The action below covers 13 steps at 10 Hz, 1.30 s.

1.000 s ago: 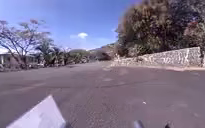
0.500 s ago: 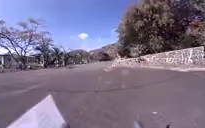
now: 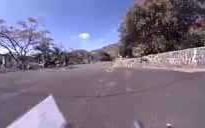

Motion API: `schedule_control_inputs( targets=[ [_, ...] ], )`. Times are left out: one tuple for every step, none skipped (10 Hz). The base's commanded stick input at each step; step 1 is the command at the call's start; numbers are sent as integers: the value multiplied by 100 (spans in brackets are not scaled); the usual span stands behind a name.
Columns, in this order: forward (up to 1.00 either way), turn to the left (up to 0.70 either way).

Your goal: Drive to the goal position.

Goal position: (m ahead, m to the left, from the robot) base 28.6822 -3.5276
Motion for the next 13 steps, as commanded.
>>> schedule_control_inputs(
  targets=[
    [50,0],
    [50,0],
    [50,0],
    [50,0],
    [50,0],
    [50,0],
    [50,0],
    [50,0],
    [50,0],
    [50,-13],
    [50,-50],
    [50,-50],
    [50,-17]
  ],
)
